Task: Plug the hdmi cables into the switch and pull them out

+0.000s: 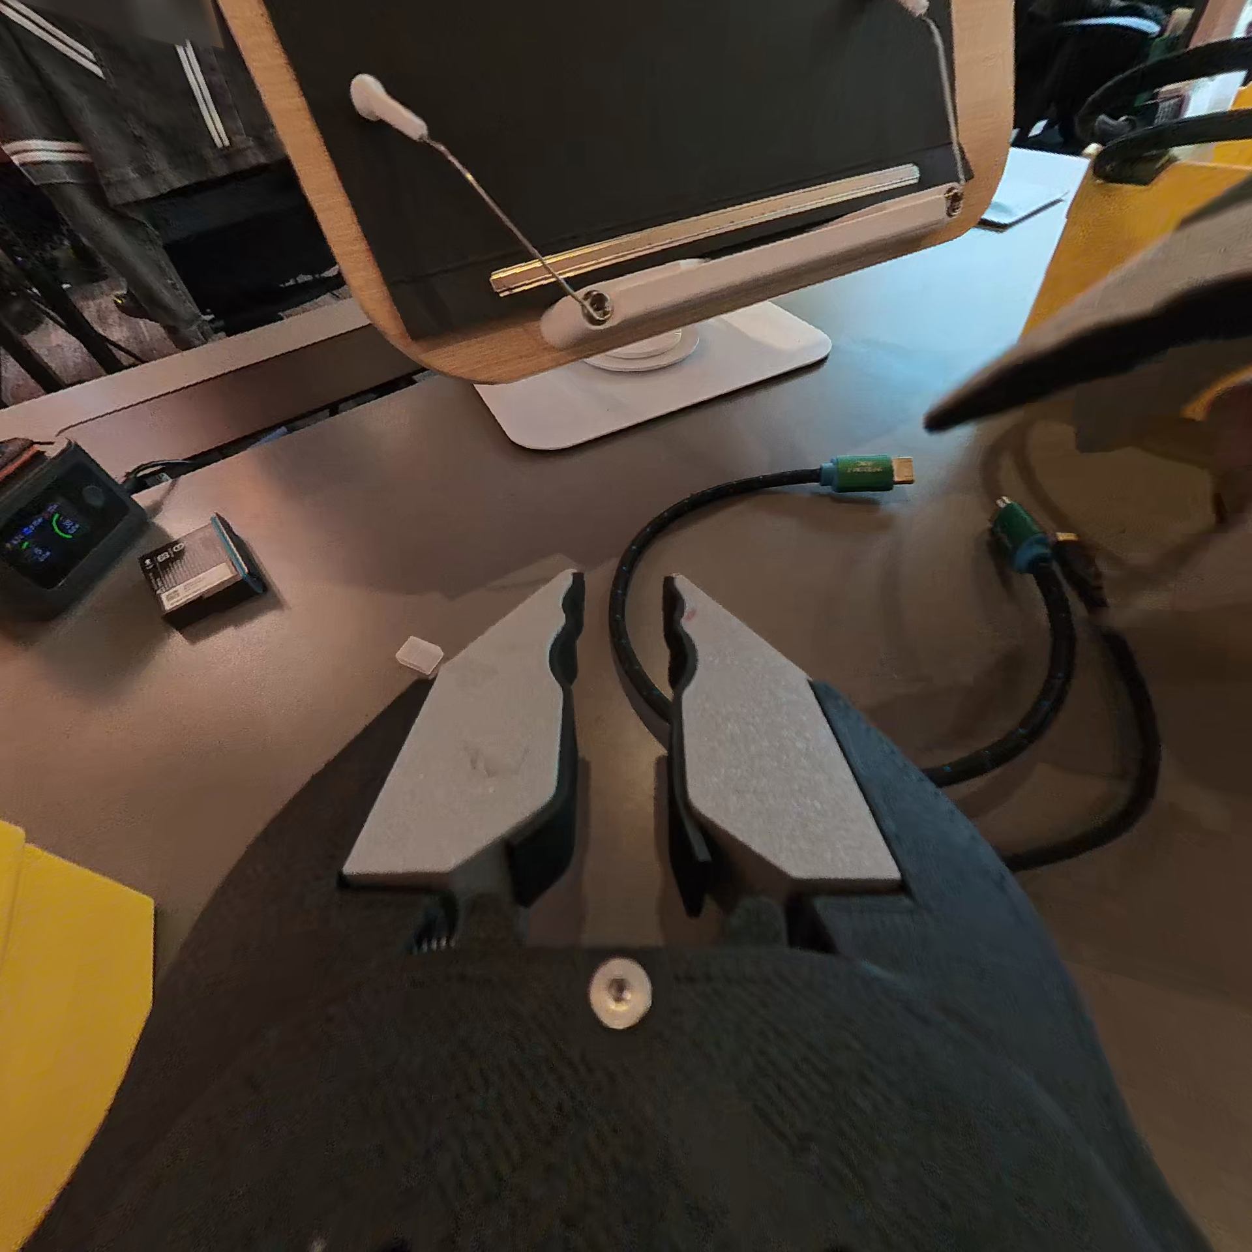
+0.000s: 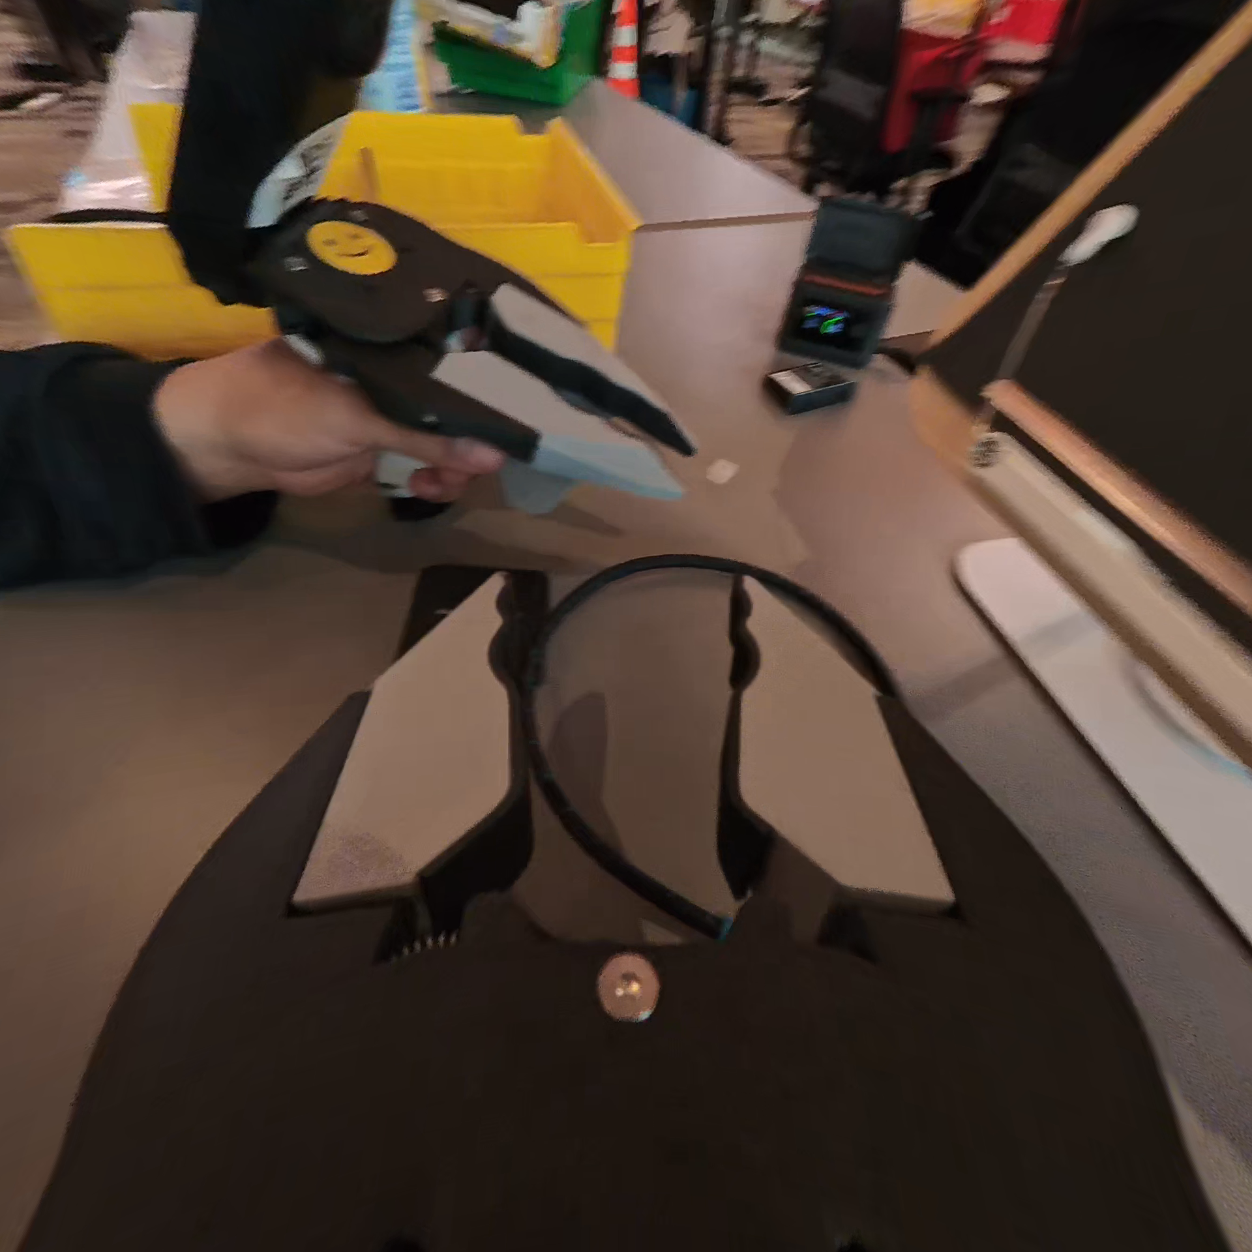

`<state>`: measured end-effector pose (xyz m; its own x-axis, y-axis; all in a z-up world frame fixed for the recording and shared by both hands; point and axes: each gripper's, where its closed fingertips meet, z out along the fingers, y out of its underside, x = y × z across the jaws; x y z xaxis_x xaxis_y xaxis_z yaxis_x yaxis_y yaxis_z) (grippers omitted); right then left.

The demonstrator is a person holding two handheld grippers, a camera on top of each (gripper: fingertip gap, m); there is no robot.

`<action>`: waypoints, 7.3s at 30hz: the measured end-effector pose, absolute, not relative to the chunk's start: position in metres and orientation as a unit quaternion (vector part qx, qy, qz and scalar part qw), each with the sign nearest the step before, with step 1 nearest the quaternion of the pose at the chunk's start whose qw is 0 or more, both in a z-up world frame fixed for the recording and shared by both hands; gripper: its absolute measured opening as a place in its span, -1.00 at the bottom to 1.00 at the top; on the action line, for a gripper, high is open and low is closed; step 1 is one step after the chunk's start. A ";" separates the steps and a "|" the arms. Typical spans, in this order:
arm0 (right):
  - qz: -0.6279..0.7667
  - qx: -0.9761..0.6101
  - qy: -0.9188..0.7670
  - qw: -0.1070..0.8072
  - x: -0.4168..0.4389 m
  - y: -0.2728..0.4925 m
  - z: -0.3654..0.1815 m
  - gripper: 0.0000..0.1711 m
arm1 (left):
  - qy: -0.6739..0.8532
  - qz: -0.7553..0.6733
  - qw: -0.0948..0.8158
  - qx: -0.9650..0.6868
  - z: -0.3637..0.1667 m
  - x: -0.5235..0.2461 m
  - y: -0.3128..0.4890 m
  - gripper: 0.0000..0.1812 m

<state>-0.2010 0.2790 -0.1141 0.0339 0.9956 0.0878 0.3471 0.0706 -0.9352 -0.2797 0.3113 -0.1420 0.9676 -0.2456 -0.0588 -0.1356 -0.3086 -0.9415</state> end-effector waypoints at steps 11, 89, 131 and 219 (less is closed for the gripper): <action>0.239 -0.548 -0.724 0.344 -0.243 0.206 -0.193 0.02 | 0.080 -0.066 0.578 -0.810 -0.141 -0.290 0.314 -0.74; 0.396 -0.467 -0.594 0.522 -0.186 0.245 -0.046 -0.48 | 0.366 -0.177 0.711 -0.574 -0.052 -0.199 0.231 -0.88; 0.387 -0.386 -0.681 0.487 -0.184 0.228 -0.075 -0.74 | 0.406 -0.132 0.737 -0.525 -0.041 -0.172 0.210 -0.86; 0.284 -0.339 -0.730 0.522 -0.183 0.241 -0.100 -0.87 | 0.418 0.039 0.627 -0.656 -0.108 -0.196 0.252 -0.78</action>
